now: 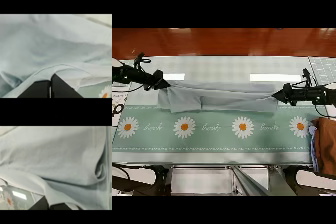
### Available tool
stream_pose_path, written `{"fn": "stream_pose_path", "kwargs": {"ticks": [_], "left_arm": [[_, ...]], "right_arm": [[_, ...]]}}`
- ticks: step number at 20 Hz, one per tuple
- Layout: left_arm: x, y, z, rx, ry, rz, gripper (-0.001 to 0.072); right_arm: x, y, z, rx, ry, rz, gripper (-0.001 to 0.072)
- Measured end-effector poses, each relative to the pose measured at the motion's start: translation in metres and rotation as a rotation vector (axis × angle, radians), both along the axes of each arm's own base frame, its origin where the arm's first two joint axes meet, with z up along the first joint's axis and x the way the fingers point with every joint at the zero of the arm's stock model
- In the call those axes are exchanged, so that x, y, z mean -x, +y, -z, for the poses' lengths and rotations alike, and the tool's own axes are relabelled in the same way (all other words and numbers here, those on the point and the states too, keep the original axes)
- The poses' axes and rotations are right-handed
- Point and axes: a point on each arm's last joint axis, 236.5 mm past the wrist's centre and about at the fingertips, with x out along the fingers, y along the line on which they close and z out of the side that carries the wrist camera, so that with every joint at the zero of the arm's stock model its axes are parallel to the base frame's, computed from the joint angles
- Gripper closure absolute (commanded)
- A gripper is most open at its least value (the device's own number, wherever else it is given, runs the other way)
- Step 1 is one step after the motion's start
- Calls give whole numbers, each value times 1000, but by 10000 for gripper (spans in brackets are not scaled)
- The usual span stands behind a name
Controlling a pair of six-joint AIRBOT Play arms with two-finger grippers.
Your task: Fold the shirts.
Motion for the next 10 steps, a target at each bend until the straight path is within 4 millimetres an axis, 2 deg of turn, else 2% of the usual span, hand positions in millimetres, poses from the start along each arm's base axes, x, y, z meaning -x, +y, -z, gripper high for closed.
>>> {"fn": "stream_pose_path", "kwargs": {"ticks": [4,8,9,10], "left_arm": [[-32,-2,11,13,13,2,686],[-39,-5,33,26,56,5,684],[-40,-5,36,28,61,3,621],[-41,-7,39,29,66,5,385]], "right_arm": [[-22,-6,3,-11,-14,29,690],[-41,-5,11,-56,-13,75,689],[-43,-3,15,-62,-8,78,668],[-45,-2,19,-69,0,86,478]]}}
